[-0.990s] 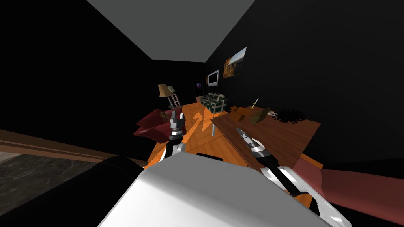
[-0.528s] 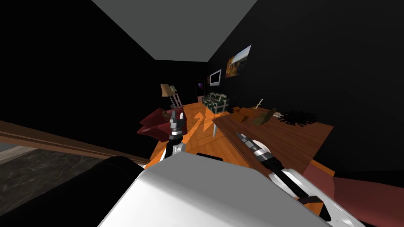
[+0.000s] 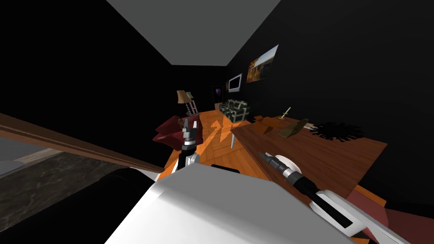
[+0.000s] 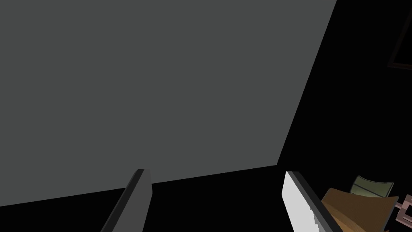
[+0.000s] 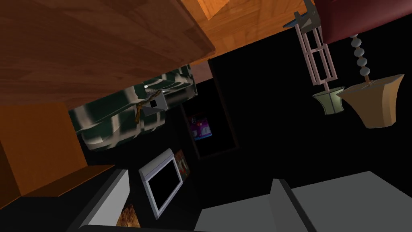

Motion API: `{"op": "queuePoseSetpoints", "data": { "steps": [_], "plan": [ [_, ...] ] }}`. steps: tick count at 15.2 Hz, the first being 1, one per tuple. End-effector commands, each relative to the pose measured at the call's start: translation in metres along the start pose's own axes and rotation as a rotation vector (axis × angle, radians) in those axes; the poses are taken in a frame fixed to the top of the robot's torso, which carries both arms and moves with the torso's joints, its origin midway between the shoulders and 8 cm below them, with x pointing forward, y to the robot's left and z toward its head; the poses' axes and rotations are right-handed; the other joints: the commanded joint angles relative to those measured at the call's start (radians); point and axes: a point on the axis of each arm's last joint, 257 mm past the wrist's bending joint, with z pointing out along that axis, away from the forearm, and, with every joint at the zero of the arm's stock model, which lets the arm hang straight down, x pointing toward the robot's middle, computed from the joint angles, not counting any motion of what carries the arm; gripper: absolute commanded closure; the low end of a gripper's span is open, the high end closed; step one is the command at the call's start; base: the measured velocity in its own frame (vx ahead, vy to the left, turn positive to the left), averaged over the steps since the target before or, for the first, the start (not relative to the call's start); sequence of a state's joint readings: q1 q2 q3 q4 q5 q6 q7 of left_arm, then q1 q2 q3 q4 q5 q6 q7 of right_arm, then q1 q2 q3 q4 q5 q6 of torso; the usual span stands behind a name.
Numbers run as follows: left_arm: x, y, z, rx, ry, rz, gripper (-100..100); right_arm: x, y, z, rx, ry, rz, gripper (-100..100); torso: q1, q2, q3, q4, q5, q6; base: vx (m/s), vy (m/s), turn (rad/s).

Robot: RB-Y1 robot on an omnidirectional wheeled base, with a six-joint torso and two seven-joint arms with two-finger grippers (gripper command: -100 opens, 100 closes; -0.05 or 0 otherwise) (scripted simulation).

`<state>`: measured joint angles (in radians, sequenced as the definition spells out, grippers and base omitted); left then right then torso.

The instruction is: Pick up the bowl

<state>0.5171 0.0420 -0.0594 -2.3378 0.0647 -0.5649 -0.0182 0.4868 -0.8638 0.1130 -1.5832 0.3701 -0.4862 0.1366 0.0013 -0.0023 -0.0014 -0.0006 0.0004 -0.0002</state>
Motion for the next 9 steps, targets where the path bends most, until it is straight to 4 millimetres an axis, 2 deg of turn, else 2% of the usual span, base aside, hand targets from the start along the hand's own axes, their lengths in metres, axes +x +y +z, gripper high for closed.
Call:
{"op": "queuePoseSetpoints", "data": {
  "steps": [1, 2, 3, 4, 6, 8, 9],
  "plan": [
    [0.0, 0.0, 0.0, 0.0, 0.0, 0.0, 0, 0.011, -0.018, -0.007, 0.033, 0.06, -0.052, -100, 0.0, 0.0, 0.0, 0.0, 0.0, 0.0, 0.027, 0.018, 0.085],
    [0.0, 0.0, 0.0, 0.0, 0.0, 0.0, 0, 0.027, -0.036, -0.018, 0.061, 0.116, -0.091, -100, 0.0, 0.0, 0.0, 0.0, 0.0, 0.0, 0.034, 0.019, 0.109],
    [0.0, 0.0, 0.0, 0.0, 0.0, 0.0, 0, 0.026, -0.04, -0.02, 0.065, 0.124, -0.103, -100, 0.0, 0.0, 0.0, 0.0, 0.0, 0.0, 0.035, 0.016, 0.087],
    [0.0, 0.0, 0.0, 0.0, 0.0, 0.0, 0, 0.038, -0.052, -0.03, 0.081, 0.174, -0.143, -100, 0.0, 0.0, 0.0, 0.0, 0.0, 0.0, 0.038, 0.019, 0.101],
    [0.0, 0.0, 0.0, 0.0, 0.0, 0.0, 0, 0.039, -0.061, -0.035, 0.096, 0.188, -0.152, -100, 0.0, 0.0, 0.0, 0.0, 0.0, 0.0, 0.029, 0.009, 0.054],
    [0.0, 0.0, 0.0, 0.0, 0.0, 0.0, 0, 0.051, -0.081, -0.05, 0.123, 0.25, -0.2, -100, -0.001, 0.0, 0.0, 0.0, 0.0, 0.0, 0.024, 0.009, 0.079],
    [0.0, 0.0, 0.0, 0.0, 0.0, 0.0, 0, 0.051, -0.082, -0.051, 0.126, 0.251, -0.2, -100, -0.001, 0.0, 0.0, 0.0, 0.0, 0.0, 0.019, 0.006, 0.032]
  ]
}}
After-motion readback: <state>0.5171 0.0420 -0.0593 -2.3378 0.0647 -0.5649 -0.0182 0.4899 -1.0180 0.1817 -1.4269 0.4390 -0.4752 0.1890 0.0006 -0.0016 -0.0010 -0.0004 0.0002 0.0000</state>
